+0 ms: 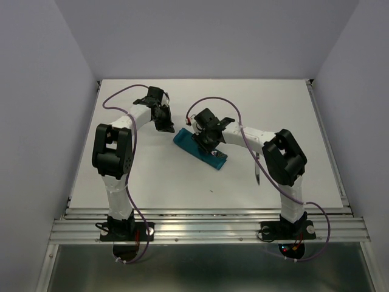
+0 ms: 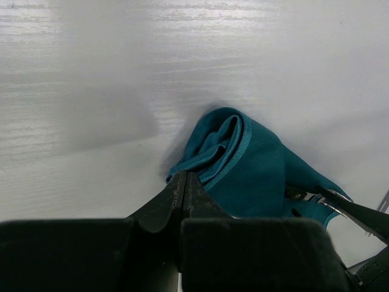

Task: Fold the napkin into a case and place the utensils inside
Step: Move the utensils to the center of the board.

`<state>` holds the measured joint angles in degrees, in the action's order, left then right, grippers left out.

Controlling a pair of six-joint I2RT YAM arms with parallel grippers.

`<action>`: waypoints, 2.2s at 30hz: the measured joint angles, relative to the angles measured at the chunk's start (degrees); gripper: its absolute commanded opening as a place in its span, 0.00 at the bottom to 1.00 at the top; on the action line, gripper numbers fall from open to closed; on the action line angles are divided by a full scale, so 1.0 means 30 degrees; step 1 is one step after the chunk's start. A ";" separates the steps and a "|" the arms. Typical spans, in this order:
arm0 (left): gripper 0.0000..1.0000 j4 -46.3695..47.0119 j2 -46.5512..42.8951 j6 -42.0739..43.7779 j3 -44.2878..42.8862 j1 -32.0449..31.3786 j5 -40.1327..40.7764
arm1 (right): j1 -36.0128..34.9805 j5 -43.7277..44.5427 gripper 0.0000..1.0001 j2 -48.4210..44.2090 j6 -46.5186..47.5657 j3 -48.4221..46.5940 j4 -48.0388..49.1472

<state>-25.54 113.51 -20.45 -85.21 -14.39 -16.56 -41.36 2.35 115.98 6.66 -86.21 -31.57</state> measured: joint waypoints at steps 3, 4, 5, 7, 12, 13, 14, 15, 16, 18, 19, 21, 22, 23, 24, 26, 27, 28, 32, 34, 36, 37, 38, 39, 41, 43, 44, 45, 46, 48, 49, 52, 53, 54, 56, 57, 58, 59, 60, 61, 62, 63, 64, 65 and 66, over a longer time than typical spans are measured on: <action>0.05 0.0000 0.0000 0.0000 0.0000 0.0000 -0.0015 | 0.0000 0.0036 0.45 0.0007 0.0000 0.0007 0.0007; 0.05 0.0000 0.0000 0.0000 0.0000 0.0000 -0.0044 | 0.0000 0.0058 0.45 0.0007 0.0000 0.0007 0.0007; 0.05 0.0000 -0.0007 0.0000 0.0000 0.0000 -0.0066 | 0.0000 0.0058 0.45 0.0015 0.0000 0.0007 0.0007; 0.05 0.0007 0.0000 0.0000 0.0000 0.0000 -0.0095 | 0.0000 0.0058 0.45 0.0058 0.0000 0.0007 0.0007; 0.04 0.0007 0.0000 0.0000 0.0007 0.0000 -0.0138 | -0.0022 0.0058 0.44 0.0328 0.0000 0.0051 0.0007; 0.05 0.0007 0.0000 0.0000 0.0007 0.0000 -0.0138 | -0.0036 0.0058 0.43 0.0372 0.0000 0.0080 0.0015; 0.04 0.0029 0.0000 0.0000 0.0029 0.0000 -0.0138 | -0.0073 0.0058 0.42 0.0415 0.0000 0.0124 0.0022; 0.04 0.0029 0.0000 0.0000 0.0036 0.0000 -0.0146 | -0.0117 0.0058 0.39 0.0466 0.0007 0.0138 0.0044; 0.04 0.0029 0.0000 0.0000 0.0044 0.0000 -0.0153 | -0.0124 0.0058 0.38 0.0466 0.0000 0.0138 0.0066; 0.05 0.0044 0.0000 0.0000 0.0044 0.0000 -0.0175 | -0.0131 0.0058 0.34 0.0466 0.0007 0.0138 0.0066; 0.04 0.0066 0.0000 0.0000 0.0044 0.0000 -0.0175 | -0.0153 0.0066 0.33 0.0466 0.0000 0.0153 0.0066; 0.05 0.0073 0.0000 0.0000 0.0044 0.0000 -0.0182 | -0.0204 0.0073 0.27 0.0466 0.0007 0.0153 0.0073; 0.04 0.0080 0.0000 0.0000 0.0044 0.0007 -0.0189 | -0.0240 0.0080 0.24 0.0466 0.0000 0.0153 0.0073; 0.04 0.0080 0.0000 0.0000 0.0044 0.0007 -0.0189 | -0.0299 0.0087 0.23 0.0466 -0.0007 0.0160 0.0080; 0.04 0.0095 0.0000 0.0000 0.0044 0.0015 -0.0189 | -0.0364 0.0087 0.23 0.0459 -0.0007 0.0182 0.0080; 0.04 0.0117 0.0000 0.0000 0.0044 0.0022 -0.0197 | -0.0488 0.0102 0.23 0.0459 -0.0029 0.0189 0.0087; 0.04 0.0138 0.0000 0.0000 0.0044 0.0036 -0.0197 | -0.0554 0.0124 0.20 0.0459 -0.0080 0.0189 0.0080; 0.04 0.0146 0.0000 0.0000 0.0044 0.0051 -0.0197 | -0.0605 0.0138 0.20 0.0459 -0.0102 0.0189 0.0087; 0.04 0.0175 0.0000 0.0000 0.0146 0.0066 -0.0189 | -0.0699 0.0146 0.19 0.0357 -0.0255 0.0313 0.0124; 0.04 0.0240 0.0022 0.0000 0.0291 0.0080 -0.0182 | -0.0743 0.0160 0.19 0.0350 -0.0306 0.0328 0.0124; 0.05 0.0248 0.0058 0.0000 0.0401 0.0080 -0.0189 | -0.0809 0.0204 0.21 0.0350 -0.0357 0.0335 0.0124; 0.04 0.0248 0.0131 -0.0007 0.0423 0.0080 -0.0189 | -0.0838 0.0219 0.22 0.0342 -0.0364 0.0335 0.0124; 0.04 0.0277 0.0219 -0.0007 0.0444 0.0080 -0.0189 | -0.0874 0.0219 0.24 0.0335 -0.0386 0.0335 0.0117; 0.05 0.0284 0.0277 -0.0007 0.0459 0.0080 -0.0189 | -0.0882 0.0211 0.25 0.0321 -0.0430 0.0342 0.0117; 0.04 0.0372 0.0401 -0.0015 0.0590 0.0080 -0.0197 | -0.0933 0.0211 0.27 0.0262 -0.0532 0.0423 0.0102; 0.04 0.0393 0.0459 -0.0015 0.0772 0.0080 -0.0197 | -0.0976 0.0219 0.29 0.0226 -0.0590 0.0437 0.0066; 0.04 0.0393 0.0503 -0.0015 0.0787 0.0080 -0.0197 | -0.0984 0.0219 0.31 0.0226 -0.0627 0.0437 0.0058; 0.04 0.0408 0.0539 -0.0015 0.0787 0.0080 -0.0197 | -0.0998 0.0219 0.34 0.0226 -0.0656 0.0437 0.0051; 0.05 0.0423 0.0568 -0.0015 0.0787 0.0080 -0.0197 | -0.0991 0.0233 0.36 0.0226 -0.0692 0.0437 0.0051; 0.04 0.0430 0.0576 -0.0015 0.0787 0.0080 -0.0197 | -0.0991 0.0291 0.43 0.0226 -0.0721 0.0437 0.0044; 0.04 0.0437 0.0576 -0.0015 0.0787 0.0080 -0.0197 | -0.0991 0.0342 0.44 0.0226 -0.0765 0.0437 0.0051; 0.05 0.0452 0.0576 -0.0015 0.0787 0.0080 -0.0204 | -0.0991 0.0692 0.45 0.0226 -0.0867 0.0437 0.0051; 0.04 0.0452 0.0576 -0.0015 0.0787 0.0080 -0.0197 | -0.0991 0.0809 0.45 0.0226 -0.0889 0.0437 0.0058; 0.05 0.0459 0.0576 -0.0015 0.0787 0.0080 -0.0197 | -0.0991 0.0918 0.45 0.0219 -0.0954 0.0437 0.0058; 0.04 0.0466 0.0576 -0.0015 0.0787 0.0080 -0.0204 | -0.0991 0.1166 0.45 0.0138 -0.1107 0.0437 0.0066; 0.04 0.0466 0.0576 -0.0015 0.0787 0.0080 -0.0204 | -0.0991 0.1260 0.45 0.0029 -0.1239 0.0466 0.0109; 0.04 0.0474 0.0576 -0.0007 0.0787 0.0080 -0.0204 | -0.0998 0.1406 0.47 -0.0124 -0.1333 0.0561 0.0233; 0.04 0.0495 0.0576 -0.0015 0.0787 0.0080 -0.0204 | -0.0998 0.1639 0.47 -0.0401 -0.1501 0.0707 0.0313; 0.04 0.0510 0.0576 -0.0007 0.0787 0.0080 -0.0211 | -0.0998 0.1814 0.51 -0.0707 -0.1574 0.0896 0.0444; 0.05 0.0517 0.0576 -0.0015 0.0787 0.0080 -0.0211 | -0.0998 0.2047 0.52 -0.1027 -0.1778 0.1078 0.0539; 0.04 0.0532 0.0576 -0.0015 0.0787 0.0080 -0.0211 | -0.0984 0.2302 0.53 -0.1668 -0.2069 0.1355 0.0714; 0.05 0.0546 0.0576 -0.0015 0.0787 0.0080 -0.0211 | -0.0954 0.2433 0.54 -0.1989 -0.2164 0.1523 0.0831; 0.04 0.0554 0.0576 -0.0015 0.0787 0.0080 -0.0219 | -0.0780 0.2659 0.54 -0.2725 -0.2499 0.1836 0.1020; 0.04 0.0568 0.0576 -0.0015 0.0787 0.0080 -0.0233 | -0.0714 0.2710 0.54 -0.3053 -0.2674 0.1938 0.1093; 0.04 0.0576 0.0576 -0.0015 0.0787 0.0080 -0.0248 | -0.0546 0.2805 0.54 -0.3636 -0.2871 0.2120 0.1275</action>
<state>-23.81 115.24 -20.49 -82.85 -14.15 -17.30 -43.00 10.76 105.08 -1.96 -79.85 -27.75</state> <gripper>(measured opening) 0.079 0.537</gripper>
